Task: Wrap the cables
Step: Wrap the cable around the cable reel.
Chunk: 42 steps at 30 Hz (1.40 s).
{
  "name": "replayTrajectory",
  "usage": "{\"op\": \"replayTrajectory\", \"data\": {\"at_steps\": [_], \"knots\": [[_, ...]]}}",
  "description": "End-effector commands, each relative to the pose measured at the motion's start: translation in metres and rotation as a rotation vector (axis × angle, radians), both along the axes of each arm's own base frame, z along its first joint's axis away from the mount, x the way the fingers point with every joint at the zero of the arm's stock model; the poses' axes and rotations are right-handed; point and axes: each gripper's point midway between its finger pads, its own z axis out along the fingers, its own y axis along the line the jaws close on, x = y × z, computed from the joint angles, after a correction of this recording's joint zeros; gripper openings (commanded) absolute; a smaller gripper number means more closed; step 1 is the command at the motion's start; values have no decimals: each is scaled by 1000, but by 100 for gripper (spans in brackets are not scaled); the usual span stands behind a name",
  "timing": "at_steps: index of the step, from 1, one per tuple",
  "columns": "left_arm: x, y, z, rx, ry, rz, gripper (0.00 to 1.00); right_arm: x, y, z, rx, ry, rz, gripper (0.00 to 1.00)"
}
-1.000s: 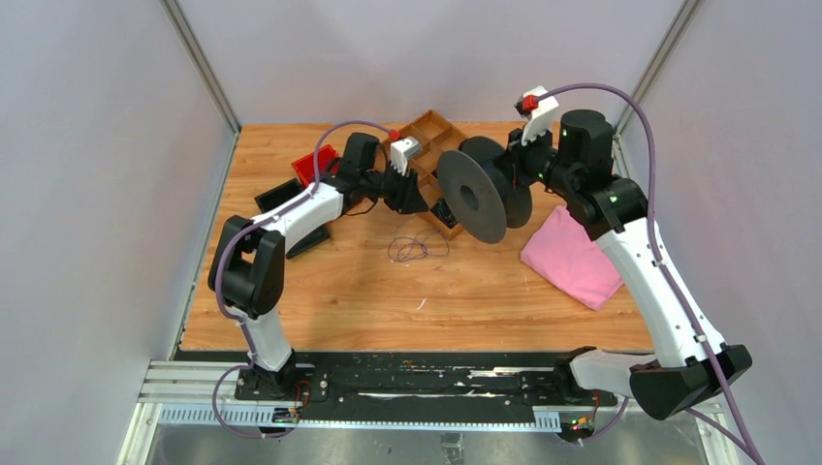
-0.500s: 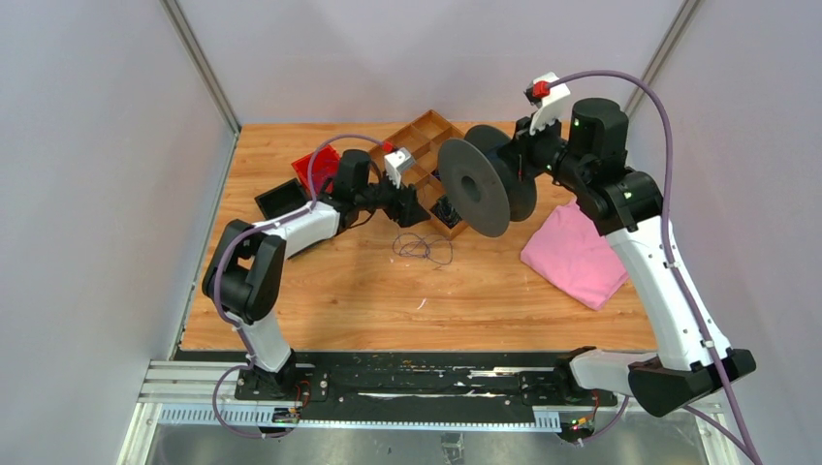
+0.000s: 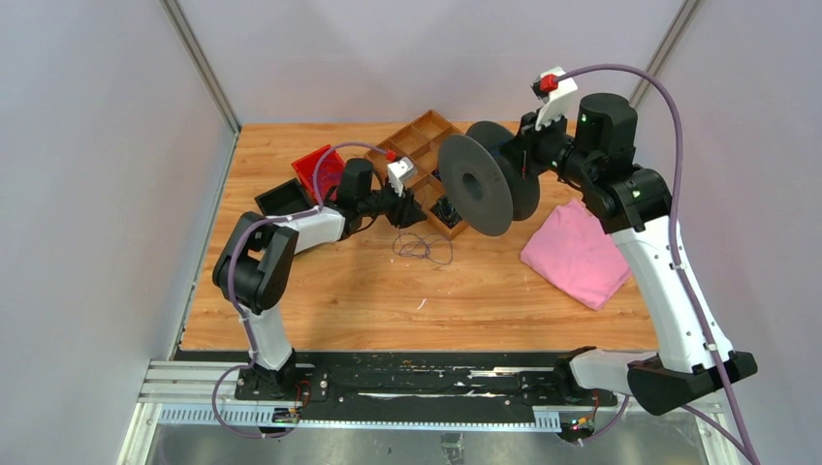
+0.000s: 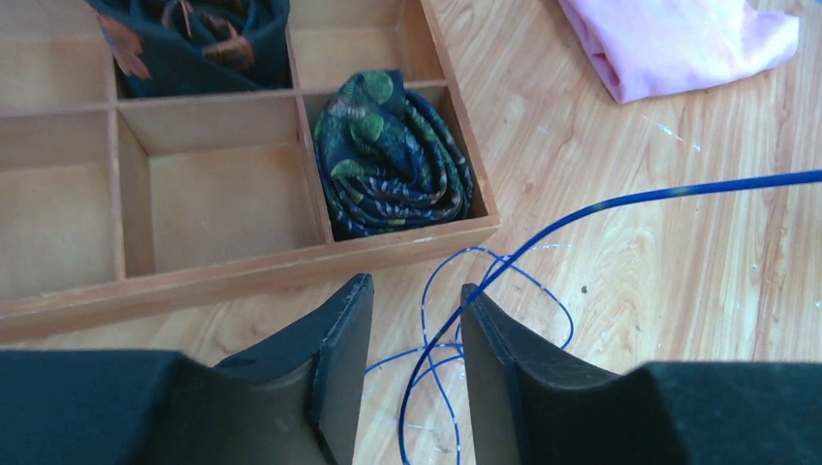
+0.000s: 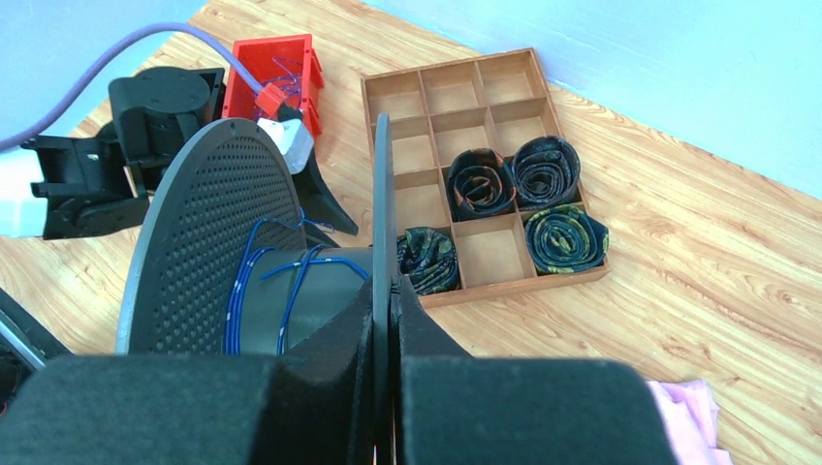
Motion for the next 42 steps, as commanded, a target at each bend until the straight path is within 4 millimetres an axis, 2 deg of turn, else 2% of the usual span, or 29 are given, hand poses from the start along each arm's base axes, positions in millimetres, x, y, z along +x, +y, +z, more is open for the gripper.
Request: {"op": "replayTrajectory", "data": {"at_steps": [1,4,8,9,18,22,30,36,42], "knots": [[6,-4,-5,-3,-24,-13,38,2,-3,36,63,-77,-16,0],[-1,-4,-7,-4,-16,-32,20,7,-9,37,57,-80,-53,1],[-11,-2,-7,-2,-27,-58,2,15,-16,39,53,-81,-104,1],[-13,-2,-7,-1,-29,-62,1,17,-17,39,53,-78,-113,0],[-45,-10,-13,23,-43,-117,0,39,-25,39,89,-40,-213,0],[-55,-19,-15,36,-58,-143,0,46,-24,39,109,-24,-234,1],[-83,-42,-12,56,-115,-216,0,71,-40,31,106,-17,-356,1],[-115,-57,-11,120,-173,-313,0,90,-54,27,93,-24,-450,1],[-155,-70,-5,178,-199,-450,0,104,-62,13,68,-20,-515,1]]}}
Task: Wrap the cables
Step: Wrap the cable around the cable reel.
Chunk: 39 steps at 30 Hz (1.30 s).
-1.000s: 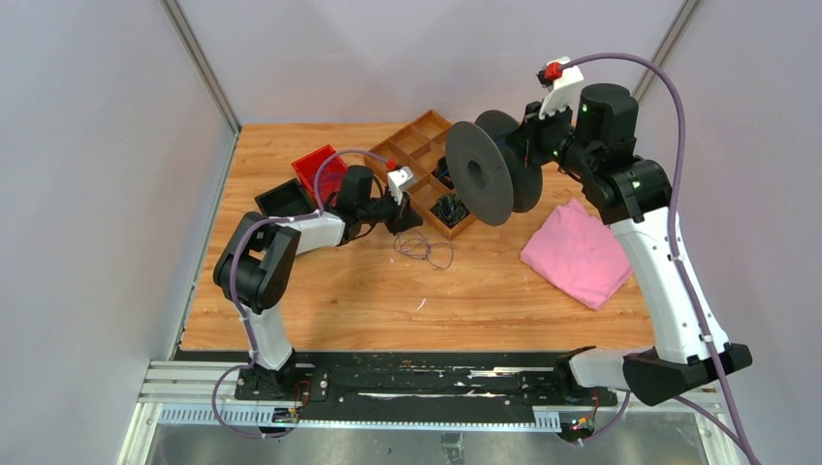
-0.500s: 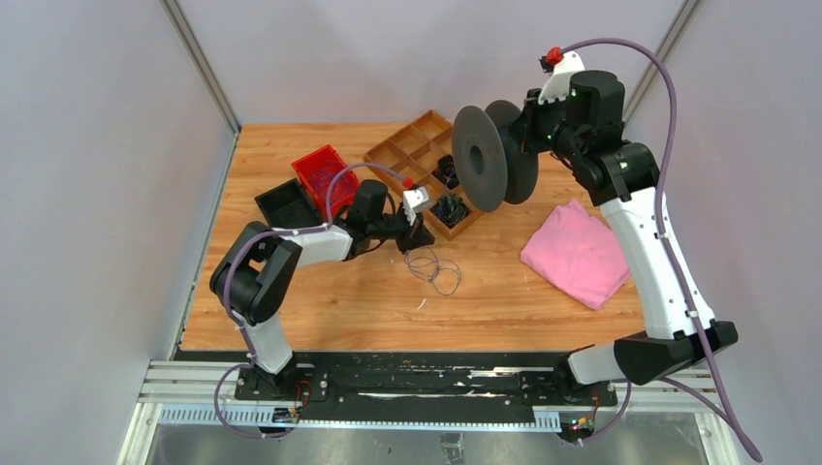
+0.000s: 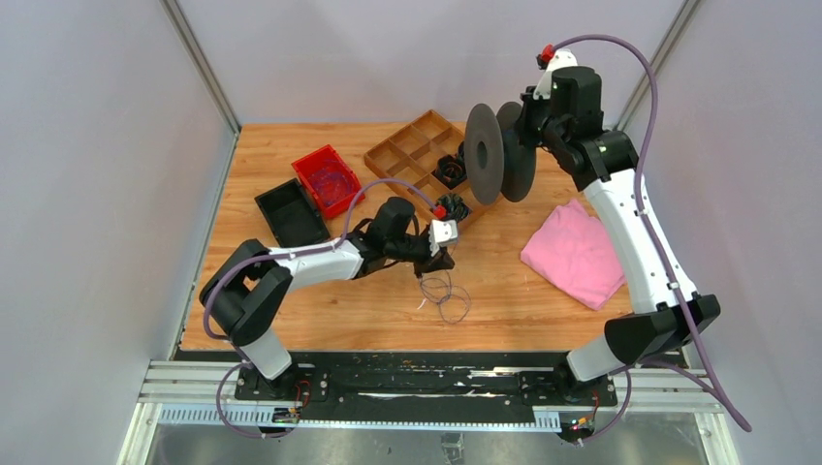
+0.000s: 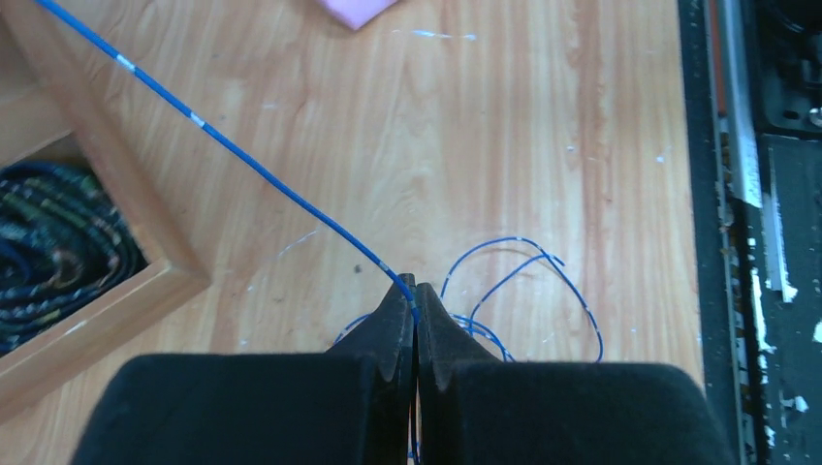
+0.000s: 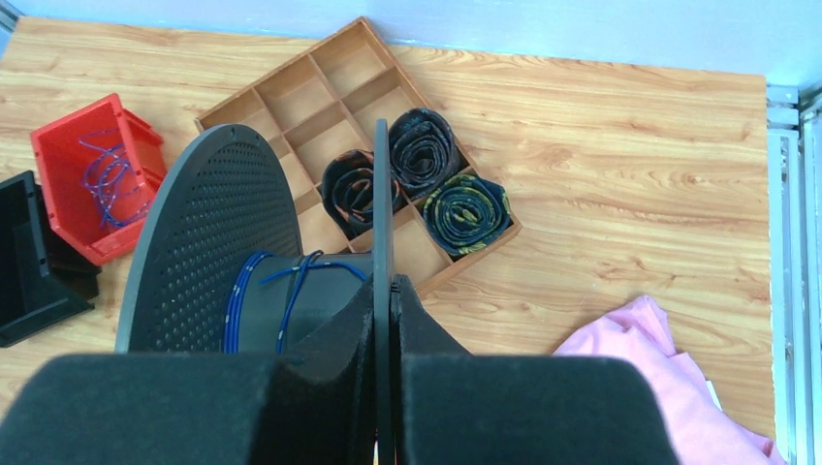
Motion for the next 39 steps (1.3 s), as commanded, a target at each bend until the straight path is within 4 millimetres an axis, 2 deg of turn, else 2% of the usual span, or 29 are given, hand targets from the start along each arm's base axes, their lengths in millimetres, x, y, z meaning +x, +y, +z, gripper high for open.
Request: {"op": "replayTrajectory", "data": {"at_steps": [1,7,13,25,34,39], "knots": [[-28,-7,14,57,-68,-115,0,20,-20,36,35,-140,-115,1],[-64,-18,33,148,-96,-257,0,32,-22,16,23,-114,-146,0],[-72,-31,55,128,-98,-291,0,34,-24,-2,15,-94,-170,1],[-48,-67,115,74,-84,-261,2,20,-22,-32,-73,-105,-176,1],[-25,-74,158,23,-80,-169,0,5,-8,-61,-146,-102,-113,1],[-6,-69,172,19,-77,-117,0,-3,3,-76,-171,-90,-67,1]]}}
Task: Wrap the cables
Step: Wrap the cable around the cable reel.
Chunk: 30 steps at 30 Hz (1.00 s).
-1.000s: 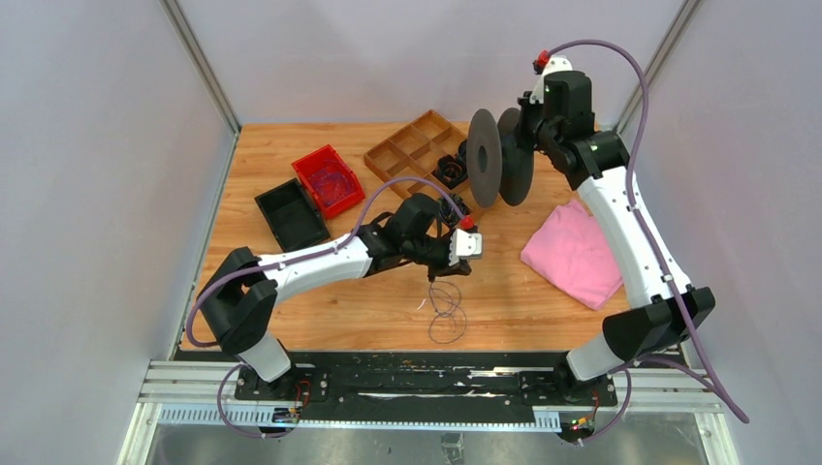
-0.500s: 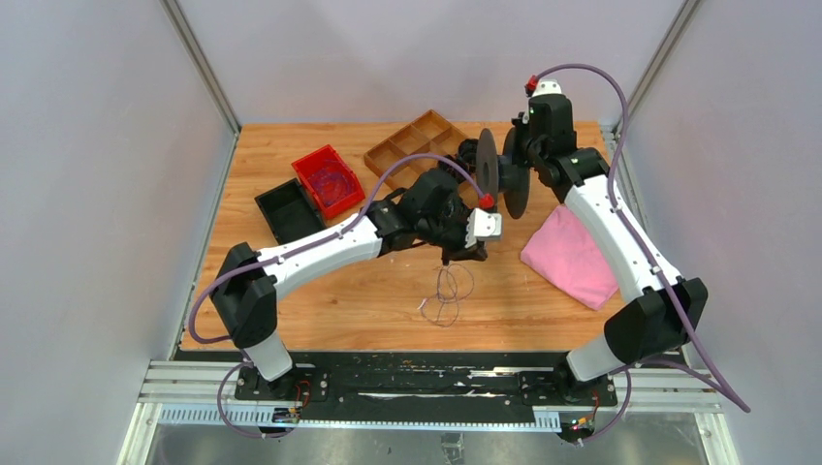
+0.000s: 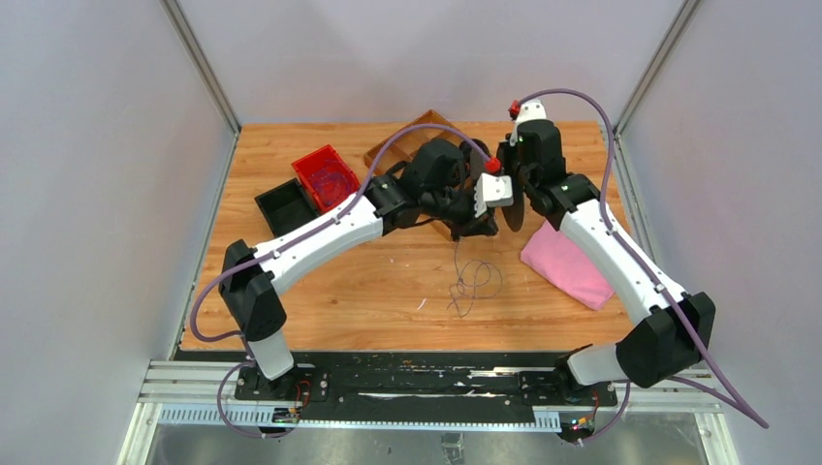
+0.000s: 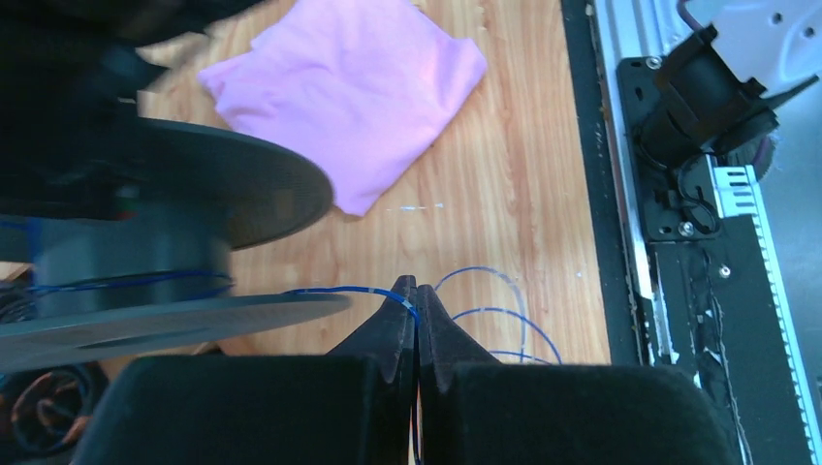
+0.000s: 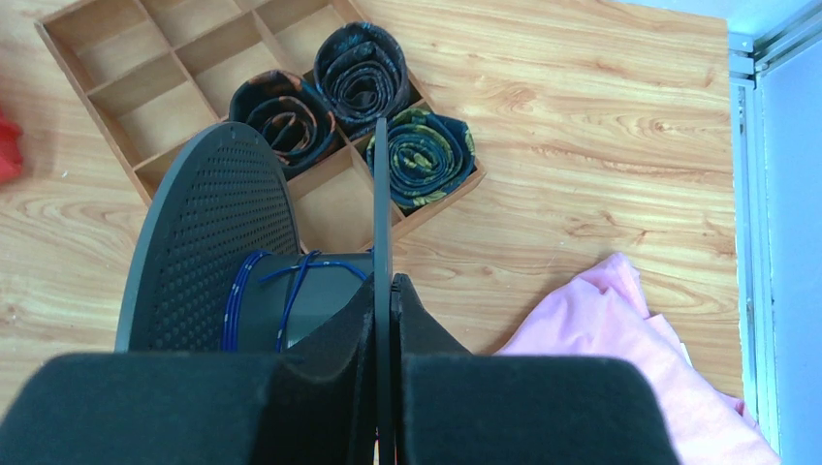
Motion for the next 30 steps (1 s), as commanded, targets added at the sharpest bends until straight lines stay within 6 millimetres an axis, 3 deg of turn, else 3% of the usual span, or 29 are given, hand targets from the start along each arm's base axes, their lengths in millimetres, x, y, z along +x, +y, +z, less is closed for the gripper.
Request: {"op": "replayTrajectory", "data": {"at_steps": [1,13,30], "knots": [[18,5,15,-7,25,56,1,0,9,23,-1,-110,26,1],[65,29,30,-24,78,198,5,-14,32,5,-29,-99,165,1],[98,63,32,-27,80,277,10,-35,43,-4,-89,-115,344,1]]}}
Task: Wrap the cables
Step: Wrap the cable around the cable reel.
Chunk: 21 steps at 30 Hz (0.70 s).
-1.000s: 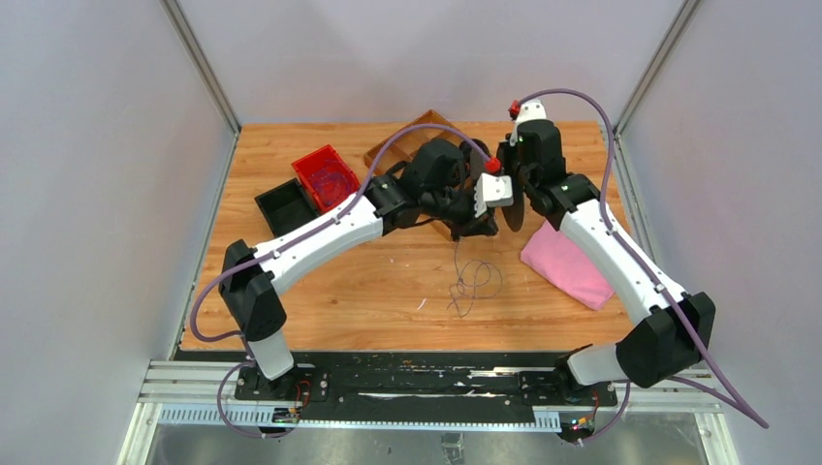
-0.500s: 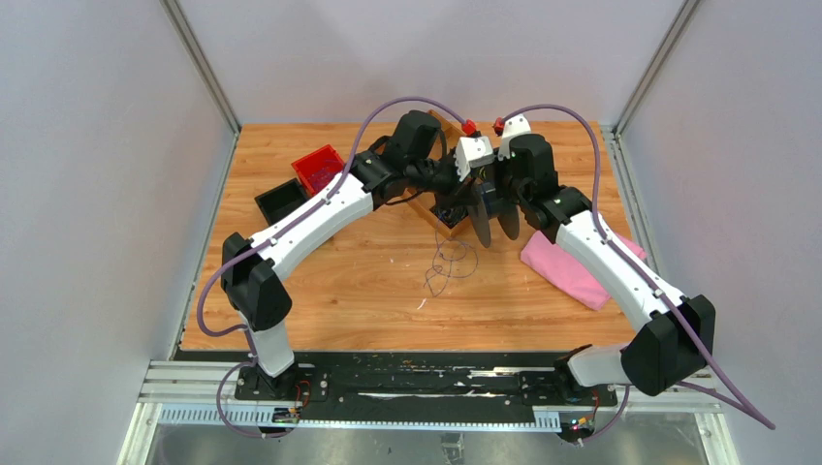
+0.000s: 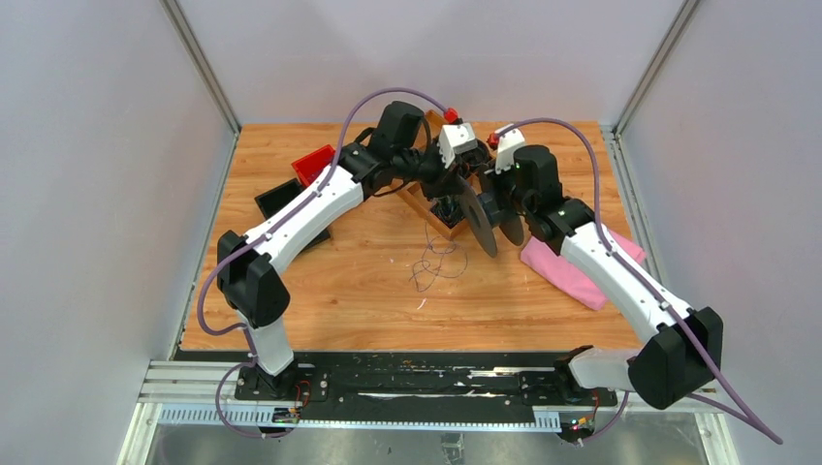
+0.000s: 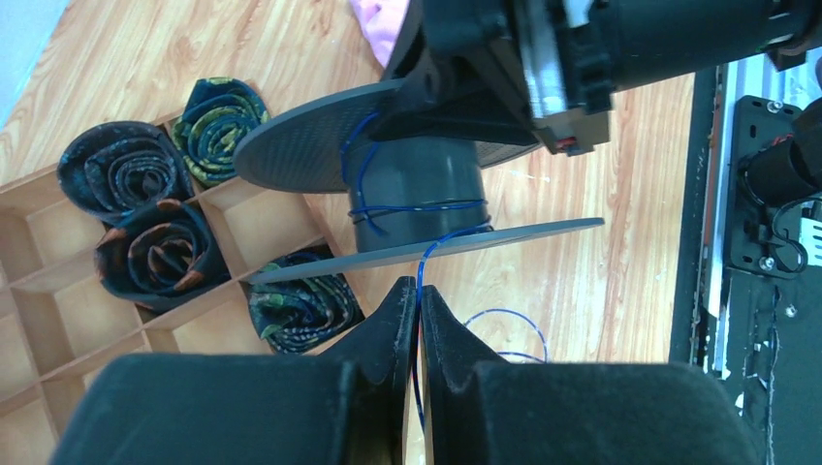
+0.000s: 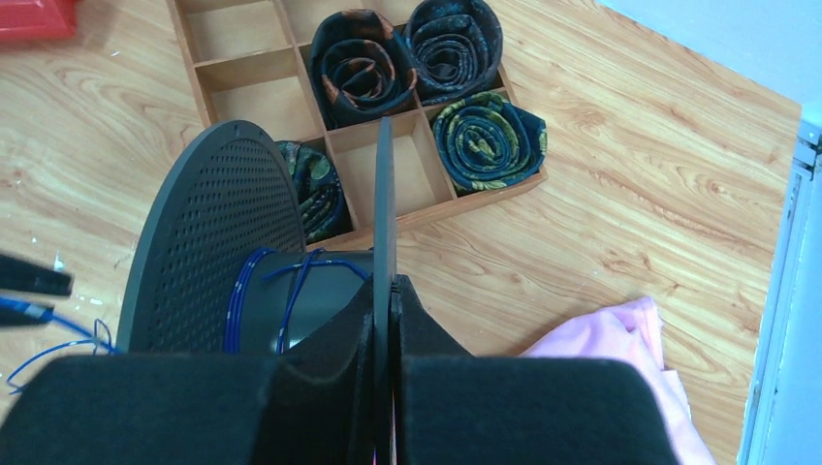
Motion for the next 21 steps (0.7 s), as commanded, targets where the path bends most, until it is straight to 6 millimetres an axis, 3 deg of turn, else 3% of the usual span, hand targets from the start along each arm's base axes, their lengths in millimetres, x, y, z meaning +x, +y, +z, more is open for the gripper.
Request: {"op": "replayTrajectory", "data": {"at_steps": [1,8,21], "knots": [[5,6,17,-32,-14,9,9,-5,15,28,26,-96,96,1],[9,12,7,-19,11,23,3,-12,17,27,28,-96,137,1],[27,42,-18,23,7,136,7,-21,17,47,73,-109,188,1]]}}
